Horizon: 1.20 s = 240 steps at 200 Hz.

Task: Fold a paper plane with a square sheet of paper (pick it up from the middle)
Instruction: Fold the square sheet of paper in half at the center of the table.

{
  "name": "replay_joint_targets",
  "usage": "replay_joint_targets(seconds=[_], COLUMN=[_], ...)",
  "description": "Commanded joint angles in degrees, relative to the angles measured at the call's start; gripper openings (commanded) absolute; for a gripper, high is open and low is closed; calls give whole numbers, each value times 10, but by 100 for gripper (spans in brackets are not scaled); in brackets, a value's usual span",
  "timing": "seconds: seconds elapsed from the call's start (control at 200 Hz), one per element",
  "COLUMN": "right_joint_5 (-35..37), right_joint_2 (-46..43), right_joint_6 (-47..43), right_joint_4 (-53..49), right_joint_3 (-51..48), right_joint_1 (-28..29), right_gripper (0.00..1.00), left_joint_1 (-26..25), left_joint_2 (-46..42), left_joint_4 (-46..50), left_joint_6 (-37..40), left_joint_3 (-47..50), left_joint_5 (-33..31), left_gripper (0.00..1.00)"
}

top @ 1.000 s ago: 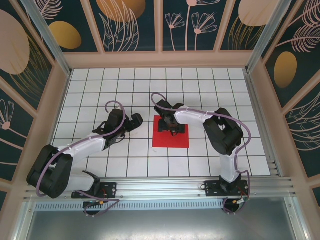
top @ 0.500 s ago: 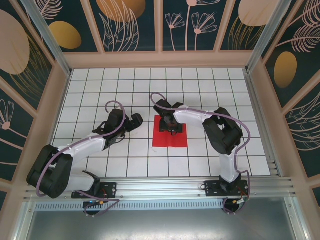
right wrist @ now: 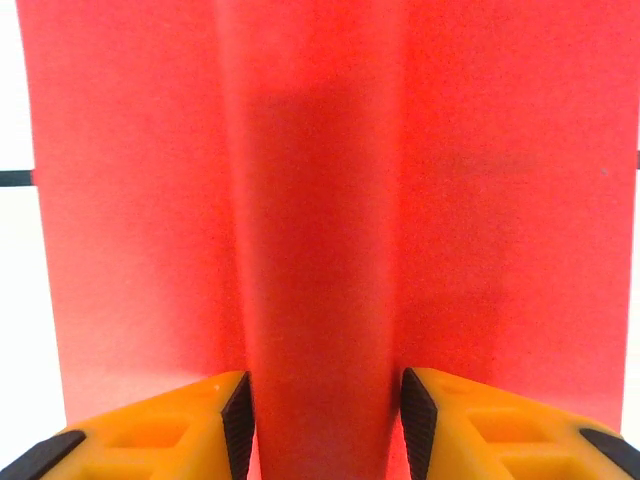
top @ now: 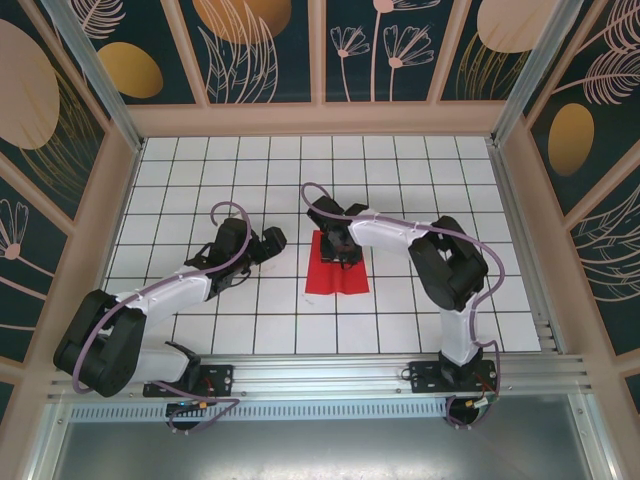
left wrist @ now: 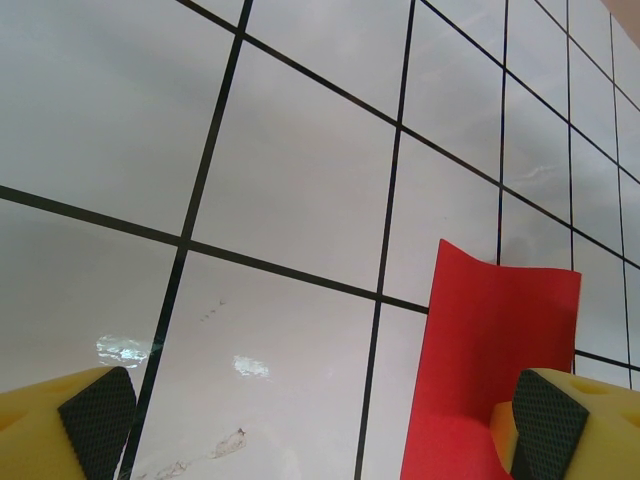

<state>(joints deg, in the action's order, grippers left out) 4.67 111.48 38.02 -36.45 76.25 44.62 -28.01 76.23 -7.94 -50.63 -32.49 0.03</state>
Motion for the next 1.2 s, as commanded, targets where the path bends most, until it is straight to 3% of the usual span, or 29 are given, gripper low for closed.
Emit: replay_joint_targets(seconds=[0.0, 0.09, 0.45, 0.575, 0.921, 1.196], right_joint_5=[-23, -35, -246, -280, -267, -244], right_joint_2=[-41, -58, -141, -142, -124, -130], right_joint_6=[-3, -7, 10, 21, 24, 7], right_joint_4=[7, 27, 204, 254, 277, 255], right_joint_3=[9, 3, -91, -133, -202, -225], right_joint_1=[-1, -3, -50, -71, -109, -125], right_gripper=[45, 43, 43, 43, 46, 61], left_joint_1=[3, 3, 3, 3, 3, 2], left_joint_2=[-4, -5, -7, -7, 14, 34], left_joint_4=[-6, -6, -6, -10, -64, -84], left_joint_6=[10, 11, 12, 13, 11, 6], left_joint_3=[-11, -12, -19, -21, -26, -32], left_joint_5=[7, 6, 20, 32, 116, 157], left_gripper=[98, 98, 99, 98, 96, 91])
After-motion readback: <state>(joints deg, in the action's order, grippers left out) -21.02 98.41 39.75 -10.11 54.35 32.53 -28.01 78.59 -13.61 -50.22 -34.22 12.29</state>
